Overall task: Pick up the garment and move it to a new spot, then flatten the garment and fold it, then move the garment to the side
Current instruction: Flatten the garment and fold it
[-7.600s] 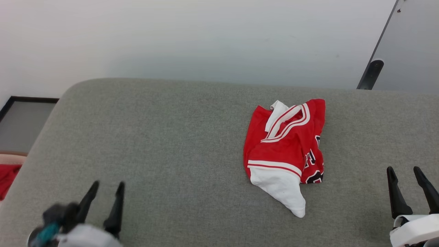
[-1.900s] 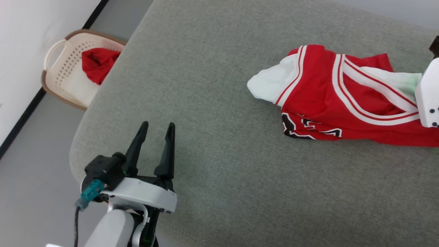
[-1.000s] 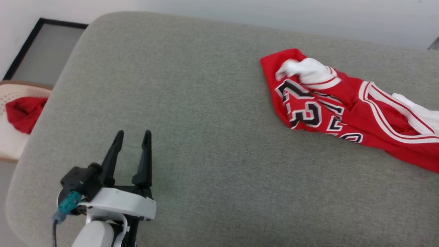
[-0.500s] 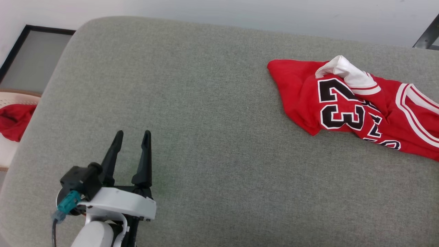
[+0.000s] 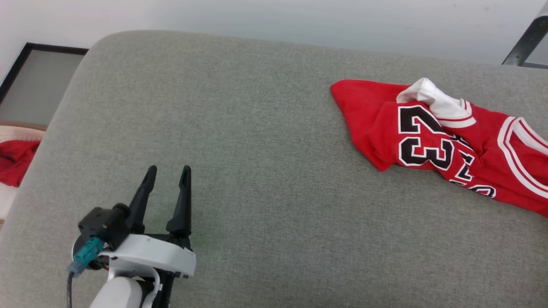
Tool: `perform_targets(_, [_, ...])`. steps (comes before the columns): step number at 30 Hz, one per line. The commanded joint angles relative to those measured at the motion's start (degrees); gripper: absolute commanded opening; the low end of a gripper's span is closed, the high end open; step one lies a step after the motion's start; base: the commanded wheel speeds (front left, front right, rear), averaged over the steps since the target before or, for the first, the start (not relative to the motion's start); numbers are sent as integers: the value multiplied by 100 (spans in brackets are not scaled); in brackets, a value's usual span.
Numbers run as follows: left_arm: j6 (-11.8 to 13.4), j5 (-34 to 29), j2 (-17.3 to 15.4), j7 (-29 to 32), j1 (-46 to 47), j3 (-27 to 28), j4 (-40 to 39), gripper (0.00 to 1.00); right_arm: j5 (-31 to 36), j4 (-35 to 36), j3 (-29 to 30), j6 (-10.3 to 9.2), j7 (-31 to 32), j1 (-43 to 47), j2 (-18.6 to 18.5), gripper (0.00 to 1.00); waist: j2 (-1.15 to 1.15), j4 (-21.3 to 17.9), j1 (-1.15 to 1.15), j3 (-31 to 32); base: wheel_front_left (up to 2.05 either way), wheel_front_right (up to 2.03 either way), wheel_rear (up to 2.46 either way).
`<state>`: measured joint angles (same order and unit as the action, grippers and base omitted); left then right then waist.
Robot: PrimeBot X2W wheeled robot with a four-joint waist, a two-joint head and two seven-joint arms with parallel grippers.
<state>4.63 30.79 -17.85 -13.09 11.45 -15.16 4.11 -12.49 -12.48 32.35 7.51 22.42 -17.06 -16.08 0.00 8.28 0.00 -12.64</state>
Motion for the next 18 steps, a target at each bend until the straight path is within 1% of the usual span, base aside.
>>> perform_targets(1, [-12,16,-7,16,-27,-11,1,100,90,-27,80,-5,-65,9,56,36,0,-11,0,13,0,0,0])
perform_targets(2, [-28,27,-18,17,-21,-15,8,100,177,-51,127,-4,-101,17,73,92,0,-23,0,17,0,0,0])
perform_targets(3, [-48,34,-35,42,-11,-23,13,100,193,-75,147,-4,-146,12,109,100,0,-38,0,21,0,0,0])
perform_targets(6, [-118,-23,-195,142,143,-35,2,100,279,-75,187,-4,-331,-29,195,100,0,-111,0,31,0,0,0])
perform_targets(10, [-319,-202,-519,444,602,-146,-97,100,305,42,68,-4,-698,51,273,100,0,-243,0,60,0,0,0])
perform_targets(12, [-501,-243,-667,678,964,-225,-140,100,260,185,-244,-4,-940,147,280,100,0,-348,0,62,0,0,0])
perform_targets(14, [-720,-215,-775,970,1398,-321,-122,100,106,340,-557,-4,-1151,193,398,100,0,-482,0,53,0,0,0])
perform_targets(17, [-1023,43,-816,1555,2110,-561,88,100,-108,616,-1324,-5,-1466,334,495,100,0,-709,0,9,0,0,0])
perform_targets(18, [-1093,243,-785,1820,2349,-640,242,100,-189,710,-1643,-4,-1578,372,521,100,0,-810,0,-11,0,0,0])
